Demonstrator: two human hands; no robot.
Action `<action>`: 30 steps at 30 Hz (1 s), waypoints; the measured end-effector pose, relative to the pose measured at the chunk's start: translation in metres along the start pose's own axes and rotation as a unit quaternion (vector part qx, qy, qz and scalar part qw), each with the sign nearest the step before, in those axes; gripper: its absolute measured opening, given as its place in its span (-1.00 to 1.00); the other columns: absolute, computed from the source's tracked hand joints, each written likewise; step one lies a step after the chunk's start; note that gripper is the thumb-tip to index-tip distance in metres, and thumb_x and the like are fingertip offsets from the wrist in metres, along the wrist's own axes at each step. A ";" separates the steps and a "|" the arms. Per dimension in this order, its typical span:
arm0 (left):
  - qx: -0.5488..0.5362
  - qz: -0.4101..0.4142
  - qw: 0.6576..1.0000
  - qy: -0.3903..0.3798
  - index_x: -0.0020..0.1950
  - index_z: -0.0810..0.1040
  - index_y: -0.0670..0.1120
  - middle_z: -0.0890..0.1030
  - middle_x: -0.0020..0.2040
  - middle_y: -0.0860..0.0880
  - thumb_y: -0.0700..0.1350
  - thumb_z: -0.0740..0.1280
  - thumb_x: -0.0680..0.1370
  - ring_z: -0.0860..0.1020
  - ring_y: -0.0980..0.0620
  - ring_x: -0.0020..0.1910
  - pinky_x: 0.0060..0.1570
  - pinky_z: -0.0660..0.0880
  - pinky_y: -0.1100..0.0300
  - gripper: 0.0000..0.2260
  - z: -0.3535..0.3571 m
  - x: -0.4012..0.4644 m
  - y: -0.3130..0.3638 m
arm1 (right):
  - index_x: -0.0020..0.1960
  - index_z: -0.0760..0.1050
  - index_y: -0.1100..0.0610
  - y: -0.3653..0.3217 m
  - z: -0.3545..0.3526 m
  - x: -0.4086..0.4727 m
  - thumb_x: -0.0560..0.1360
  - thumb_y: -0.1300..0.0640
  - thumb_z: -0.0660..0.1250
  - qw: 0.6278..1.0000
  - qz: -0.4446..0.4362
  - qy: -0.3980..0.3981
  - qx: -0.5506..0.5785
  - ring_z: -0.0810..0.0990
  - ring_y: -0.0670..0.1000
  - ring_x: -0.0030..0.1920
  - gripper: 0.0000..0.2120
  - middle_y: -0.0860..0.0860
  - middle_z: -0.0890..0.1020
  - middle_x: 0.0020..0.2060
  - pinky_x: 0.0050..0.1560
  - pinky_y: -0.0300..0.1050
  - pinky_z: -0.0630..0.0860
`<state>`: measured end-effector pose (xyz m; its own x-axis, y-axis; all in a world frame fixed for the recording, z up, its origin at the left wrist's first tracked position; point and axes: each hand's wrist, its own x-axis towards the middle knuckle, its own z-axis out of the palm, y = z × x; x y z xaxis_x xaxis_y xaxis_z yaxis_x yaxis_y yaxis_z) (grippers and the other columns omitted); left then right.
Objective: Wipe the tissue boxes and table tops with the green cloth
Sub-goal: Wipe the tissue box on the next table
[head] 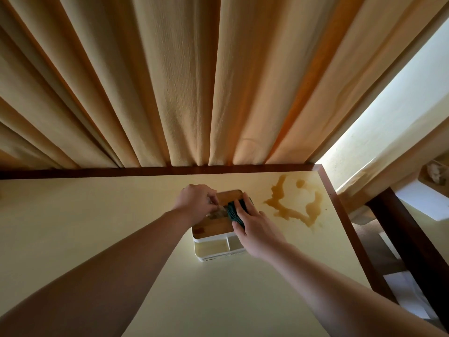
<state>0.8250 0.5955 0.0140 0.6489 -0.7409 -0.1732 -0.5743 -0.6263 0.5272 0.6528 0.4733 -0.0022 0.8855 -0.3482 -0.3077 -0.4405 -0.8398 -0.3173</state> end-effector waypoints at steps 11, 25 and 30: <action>-0.004 -0.002 1.000 0.008 -0.15 0.69 0.11 0.69 0.16 0.07 -0.07 0.50 0.52 0.61 0.01 0.13 0.08 0.60 0.06 -0.91 0.001 0.001 -0.001 | 0.70 -0.16 -0.11 -0.002 -0.008 0.022 0.72 -0.19 -0.04 1.000 0.001 0.005 0.000 0.44 0.19 0.36 -0.39 -0.10 -0.23 0.67 0.26 0.03 0.54; 0.147 0.167 0.969 -0.106 0.18 0.62 0.10 0.60 0.21 0.09 -0.01 0.49 0.51 0.53 0.04 0.21 0.16 0.55 0.02 -0.75 -0.009 0.032 0.033 | 0.69 0.00 -0.13 0.016 0.016 -0.019 0.72 -0.15 0.09 0.978 0.032 0.119 0.171 0.38 0.00 0.49 -0.42 -0.23 -0.08 0.67 0.30 0.01 0.58; 0.239 0.192 0.926 -0.219 0.56 0.35 0.17 0.58 0.28 0.05 -0.07 0.46 0.57 0.53 0.02 0.16 0.09 0.52 0.08 -0.41 -0.012 0.052 0.054 | 0.68 0.07 -0.14 0.022 0.012 -0.024 0.71 -0.16 0.14 0.968 0.045 0.098 0.225 0.37 -0.01 0.52 -0.41 -0.26 -0.05 0.65 0.30 -0.01 0.59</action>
<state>0.8335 0.5262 0.0440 0.1471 -0.8929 -0.4256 -0.9439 -0.2553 0.2095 0.6200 0.4678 -0.0128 0.8318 -0.5214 -0.1904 -0.4985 -0.5508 -0.6694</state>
